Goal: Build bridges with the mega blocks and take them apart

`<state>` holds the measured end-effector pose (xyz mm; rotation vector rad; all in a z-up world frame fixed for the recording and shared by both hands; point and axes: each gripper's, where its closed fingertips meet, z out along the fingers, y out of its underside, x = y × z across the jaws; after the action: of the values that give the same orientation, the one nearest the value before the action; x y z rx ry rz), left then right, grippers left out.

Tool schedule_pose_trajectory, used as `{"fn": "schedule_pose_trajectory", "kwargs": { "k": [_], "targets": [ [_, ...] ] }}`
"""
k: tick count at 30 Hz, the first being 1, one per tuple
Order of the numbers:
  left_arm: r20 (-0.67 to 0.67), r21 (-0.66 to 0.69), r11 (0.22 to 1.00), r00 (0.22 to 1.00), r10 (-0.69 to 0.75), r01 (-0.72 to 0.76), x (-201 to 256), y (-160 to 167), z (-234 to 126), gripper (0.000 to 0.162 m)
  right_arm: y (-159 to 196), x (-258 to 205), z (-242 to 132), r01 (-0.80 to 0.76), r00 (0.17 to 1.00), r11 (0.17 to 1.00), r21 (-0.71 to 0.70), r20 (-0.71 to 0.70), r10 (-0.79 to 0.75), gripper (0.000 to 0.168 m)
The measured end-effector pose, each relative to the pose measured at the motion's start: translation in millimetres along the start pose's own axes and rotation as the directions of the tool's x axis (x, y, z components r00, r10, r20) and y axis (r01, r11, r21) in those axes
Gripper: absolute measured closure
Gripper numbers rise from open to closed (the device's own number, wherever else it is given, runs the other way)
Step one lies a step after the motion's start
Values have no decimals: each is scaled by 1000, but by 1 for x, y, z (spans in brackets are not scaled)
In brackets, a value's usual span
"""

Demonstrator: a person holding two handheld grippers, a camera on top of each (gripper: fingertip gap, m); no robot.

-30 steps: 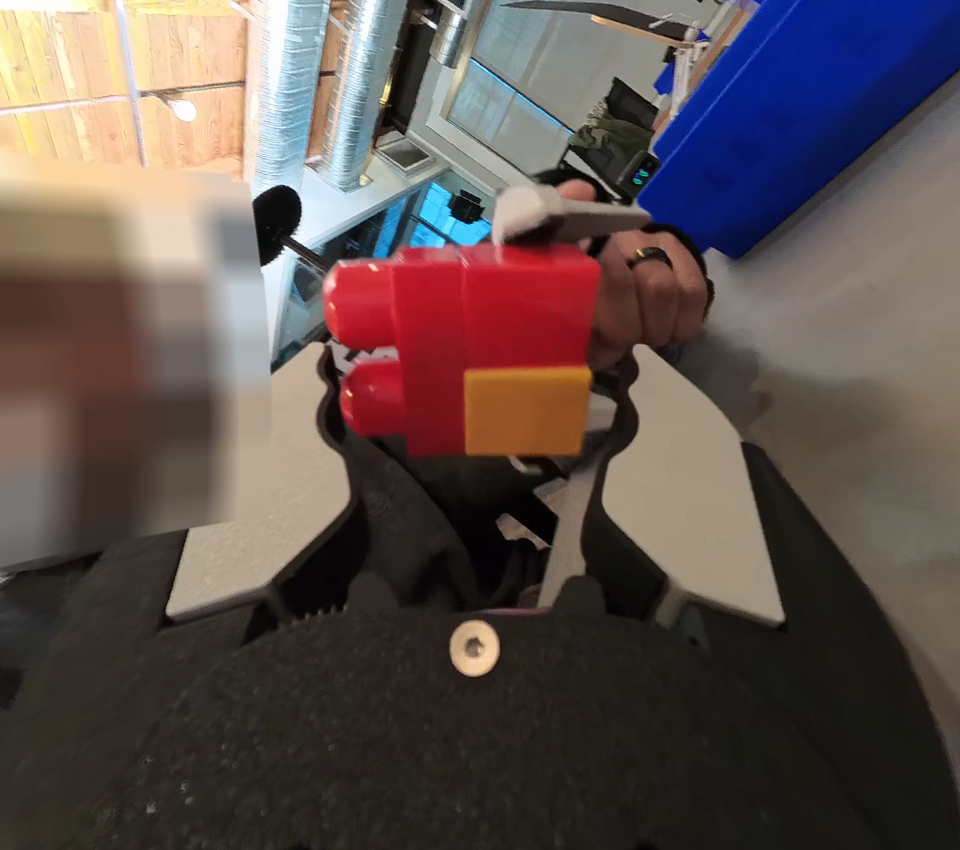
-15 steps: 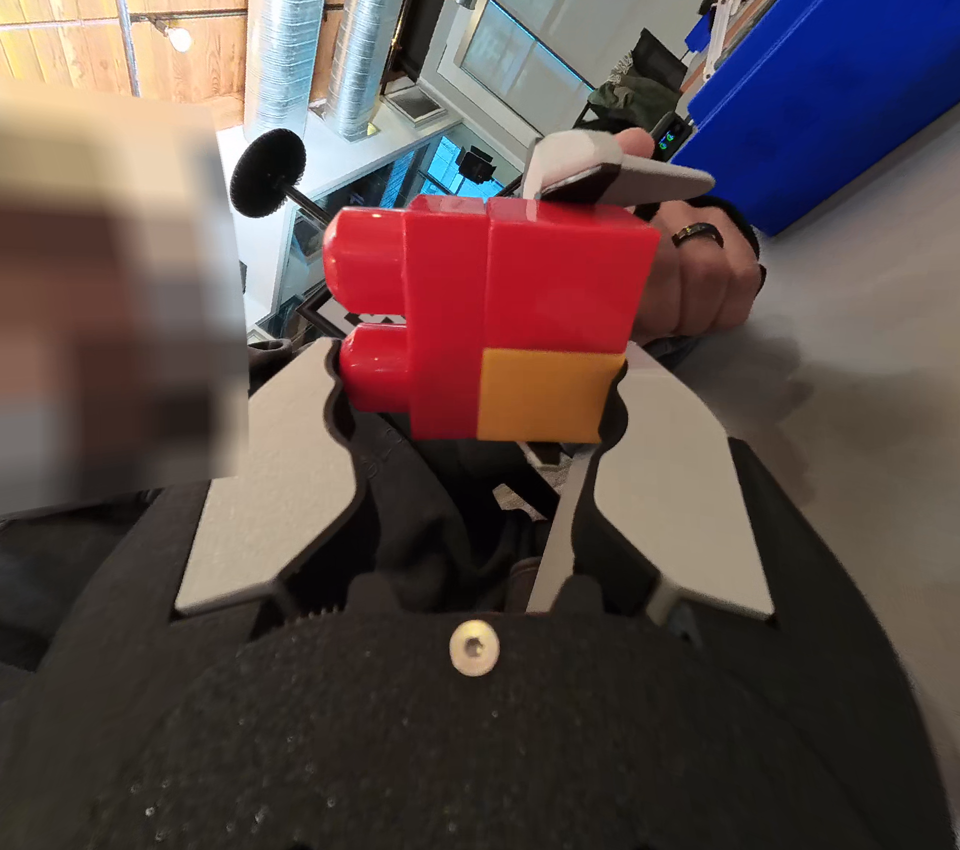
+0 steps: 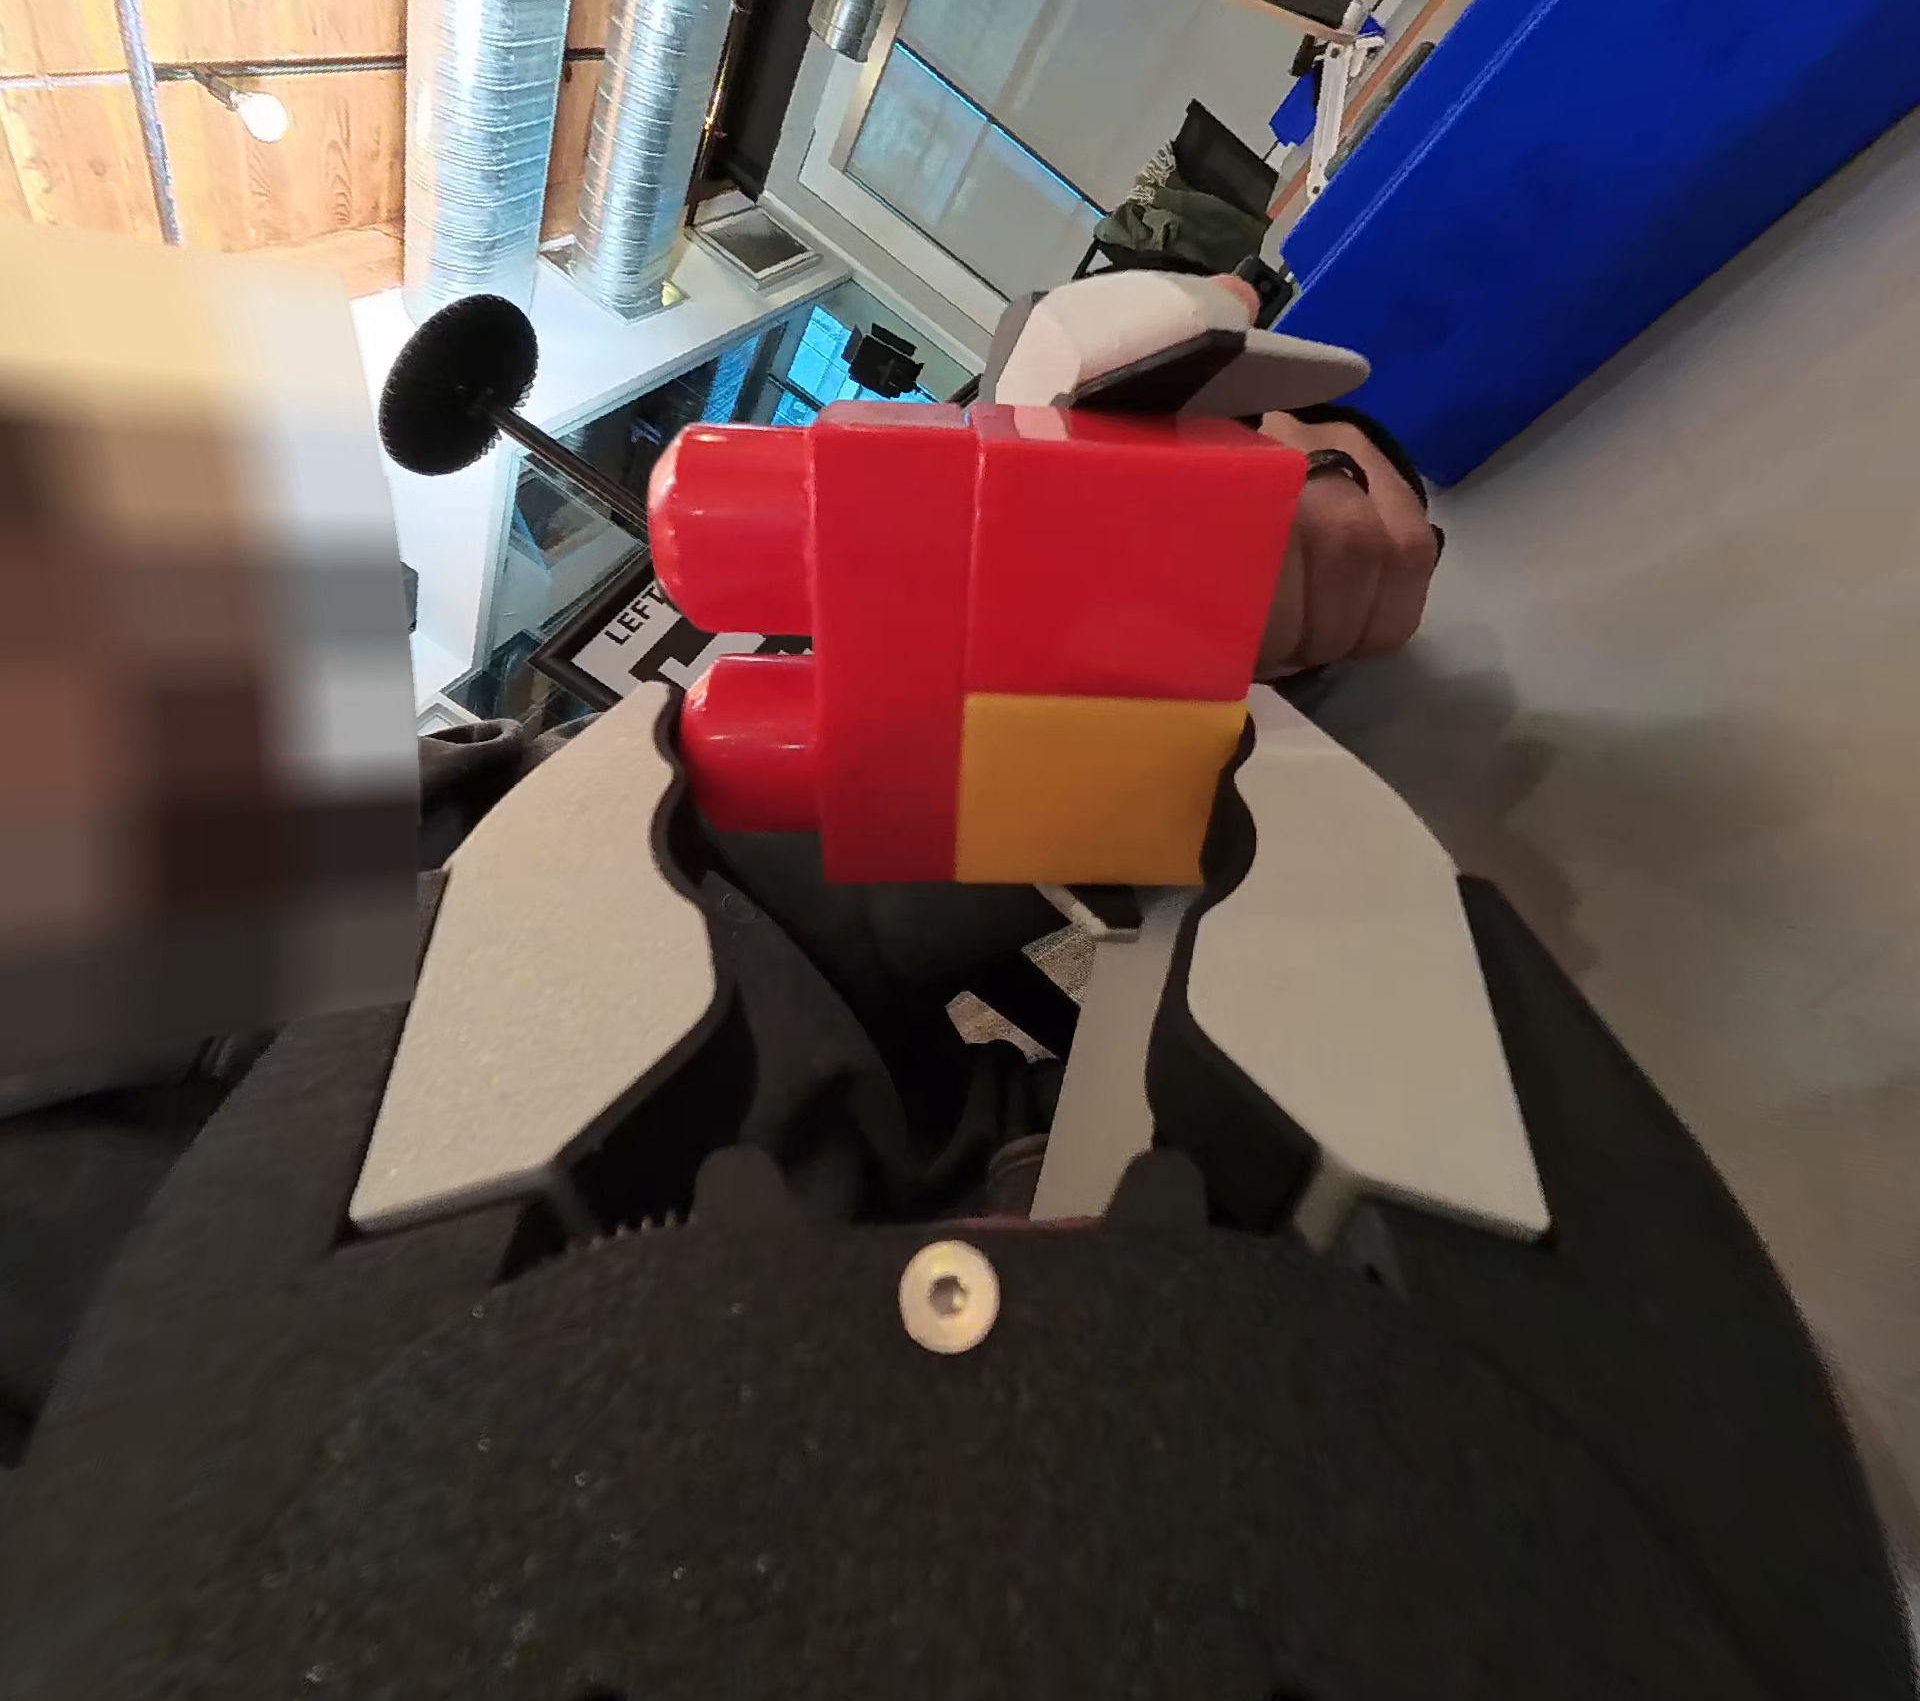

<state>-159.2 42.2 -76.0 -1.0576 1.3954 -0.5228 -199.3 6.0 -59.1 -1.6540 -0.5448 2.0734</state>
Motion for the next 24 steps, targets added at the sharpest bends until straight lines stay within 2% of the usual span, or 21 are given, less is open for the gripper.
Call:
{"fn": "schedule_pose_trajectory", "kwargs": {
  "k": [3,5,8,12,13,15,24],
  "targets": [
    [19,-12,1000,1000,7,-7,-3,2,0,86,-4,4,-3,7,1000,1000,20,-18,-7,73],
    [24,-3,1000,1000,-12,12,-6,1,-2,86,-12,9,-9,33,998,997,65,-53,-30,63],
    [-3,33,998,998,-59,59,-6,-5,-4,86,-20,3,-13,19,1000,994,103,-2,-19,63],
    [-30,29,999,999,-43,44,2,-3,-1,86,-17,-6,-6,-44,994,996,72,107,37,63],
    [-30,29,999,999,-33,34,3,-4,0,86,-12,-4,-4,-58,992,998,39,111,53,71],
    [-38,21,999,999,-27,28,6,-2,0,86,-9,-3,-2,-82,988,996,17,130,80,70],
    [-13,6,1000,1000,8,-8,6,0,2,86,-7,1,-2,-11,998,1000,11,62,10,71]
  ]
}}
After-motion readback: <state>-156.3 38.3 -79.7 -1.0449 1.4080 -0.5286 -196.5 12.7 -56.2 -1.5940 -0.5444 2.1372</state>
